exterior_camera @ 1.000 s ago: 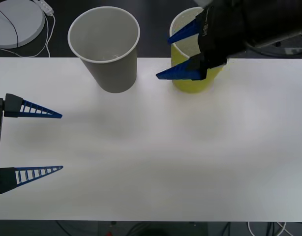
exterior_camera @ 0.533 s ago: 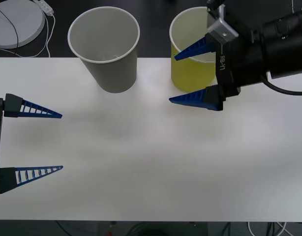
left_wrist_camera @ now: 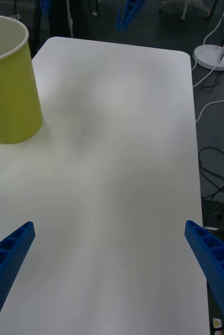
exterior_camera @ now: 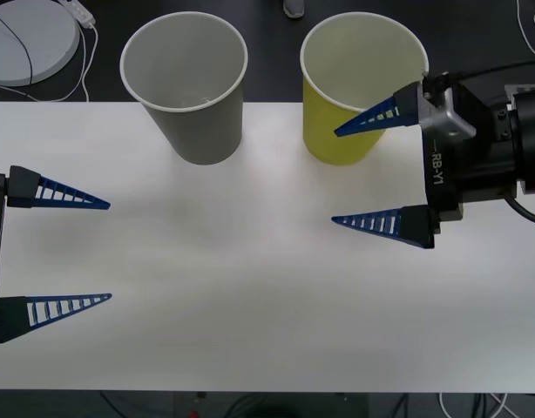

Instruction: Put the can into the green bin and the plastic bottle into the gray bin

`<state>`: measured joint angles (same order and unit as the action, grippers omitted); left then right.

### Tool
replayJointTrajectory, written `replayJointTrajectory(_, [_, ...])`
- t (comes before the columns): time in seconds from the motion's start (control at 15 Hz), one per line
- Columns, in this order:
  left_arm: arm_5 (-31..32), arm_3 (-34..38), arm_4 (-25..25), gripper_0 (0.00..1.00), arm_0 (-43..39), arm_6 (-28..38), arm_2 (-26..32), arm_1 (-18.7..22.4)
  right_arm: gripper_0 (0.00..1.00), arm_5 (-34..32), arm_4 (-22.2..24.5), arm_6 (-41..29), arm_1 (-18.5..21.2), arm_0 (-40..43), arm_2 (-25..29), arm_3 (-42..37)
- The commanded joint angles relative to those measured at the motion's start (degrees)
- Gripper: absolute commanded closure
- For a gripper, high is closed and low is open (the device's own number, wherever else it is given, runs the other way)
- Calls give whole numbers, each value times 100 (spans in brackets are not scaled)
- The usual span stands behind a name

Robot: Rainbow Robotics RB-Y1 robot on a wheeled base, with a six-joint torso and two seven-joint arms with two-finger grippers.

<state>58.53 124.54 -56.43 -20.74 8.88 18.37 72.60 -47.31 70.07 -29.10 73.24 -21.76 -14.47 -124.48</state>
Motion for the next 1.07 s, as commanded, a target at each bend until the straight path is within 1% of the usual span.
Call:
replayJointTrajectory(0.07, [0, 0, 0, 0, 0, 0, 0, 0, 0, -6, -11, 335, 15, 805, 639, -358])
replayJointTrajectory(0.4, [0, 0, 0, 0, 0, 0, 0, 0, 0, -129, -11, 396, 33, 2264, 1746, -990])
replayJointTrajectory(0.6, [0, 0, 0, 0, 0, 0, 0, 0, 0, -138, -11, 475, 33, 2862, 2045, -1149])
replayJointTrajectory(0.73, [0, 0, 0, 0, 0, 0, 0, 0, 0, -138, -11, 572, 33, 3125, 2150, -1184])
replayJointTrajectory(1.07, [0, 0, 0, 0, 0, 0, 0, 0, 0, -138, 7, 748, 33, 3486, 2194, -1149])
